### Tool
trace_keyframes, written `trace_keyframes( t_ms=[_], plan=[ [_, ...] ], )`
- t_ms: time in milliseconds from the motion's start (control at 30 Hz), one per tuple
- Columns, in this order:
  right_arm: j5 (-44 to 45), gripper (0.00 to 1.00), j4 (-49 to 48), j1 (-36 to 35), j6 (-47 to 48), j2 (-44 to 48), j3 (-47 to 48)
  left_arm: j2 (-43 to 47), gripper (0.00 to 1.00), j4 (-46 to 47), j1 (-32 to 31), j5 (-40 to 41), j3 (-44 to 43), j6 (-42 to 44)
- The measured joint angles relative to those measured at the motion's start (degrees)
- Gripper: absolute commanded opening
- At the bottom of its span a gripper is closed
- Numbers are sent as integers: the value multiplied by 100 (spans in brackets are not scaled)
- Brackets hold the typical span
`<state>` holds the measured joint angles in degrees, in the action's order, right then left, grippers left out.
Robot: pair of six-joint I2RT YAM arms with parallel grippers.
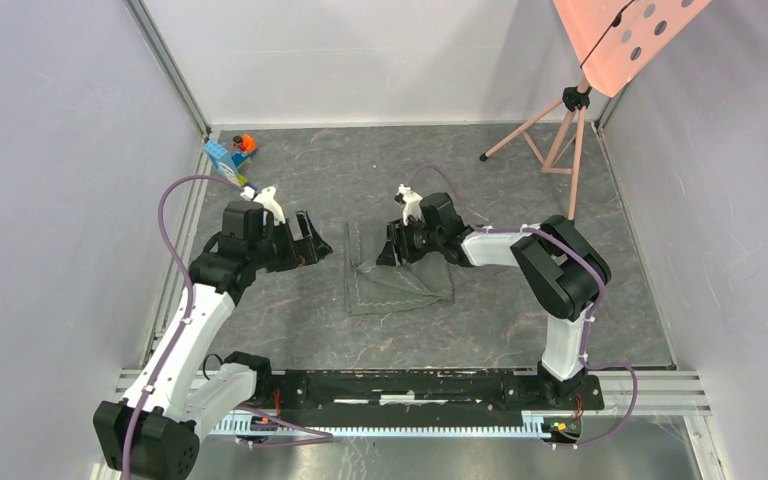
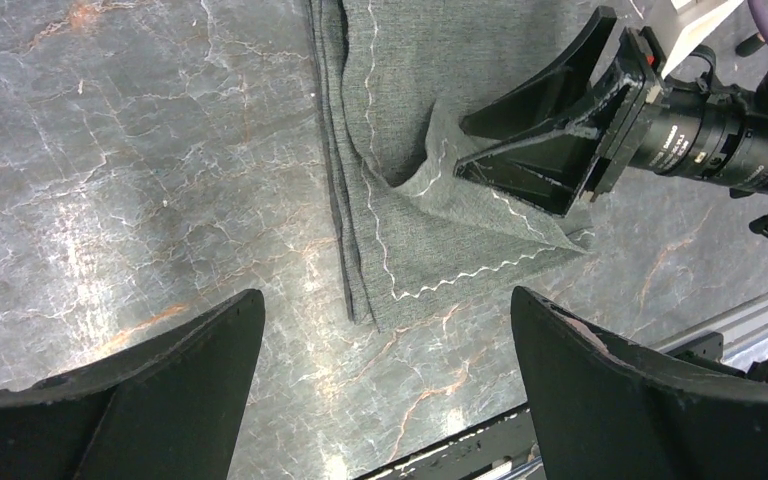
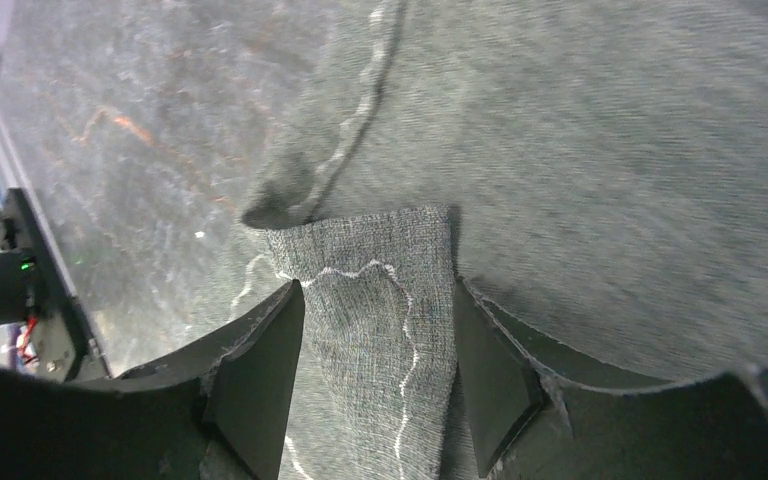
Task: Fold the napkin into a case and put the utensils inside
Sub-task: Fold the rectangle-folded napkin at the center of the board, then smooth out the square-folded napkin at the center of the board.
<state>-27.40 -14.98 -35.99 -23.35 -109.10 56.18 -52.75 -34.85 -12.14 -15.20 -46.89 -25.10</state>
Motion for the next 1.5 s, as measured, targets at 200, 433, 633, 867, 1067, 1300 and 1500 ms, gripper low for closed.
trace_keyframes(
  t_ms=[200,433,633,867,1067,1300,1500],
  plan=[
    [-286,60,-387,-535,-382,28,-258,0,99,-24,0,37,4,2],
    [-752,73,-680,-1097,-852,789,-1106,-140,100,-15,0,-33,-7,0],
    [-575,69,-354,-835,-553,1661,-1211,-1287,89,297,-17,-470,-63,-168],
    [76,42,-98,-549,-299,2004,-1814,-2741,86,715,-326,-450,-98,-625],
    [992,32,332,-544,-63,2205,-2376,-2732,89,1161,-610,-269,37,-1034],
    [3237,38,933,-66,492,2859,-2588,-2835,90,1270,-625,-4,-240,-1145],
    [4535,61,1906,426,1132,2063,-1187,-3866,90,1482,-654,4,-1287,-1145]
  ],
)
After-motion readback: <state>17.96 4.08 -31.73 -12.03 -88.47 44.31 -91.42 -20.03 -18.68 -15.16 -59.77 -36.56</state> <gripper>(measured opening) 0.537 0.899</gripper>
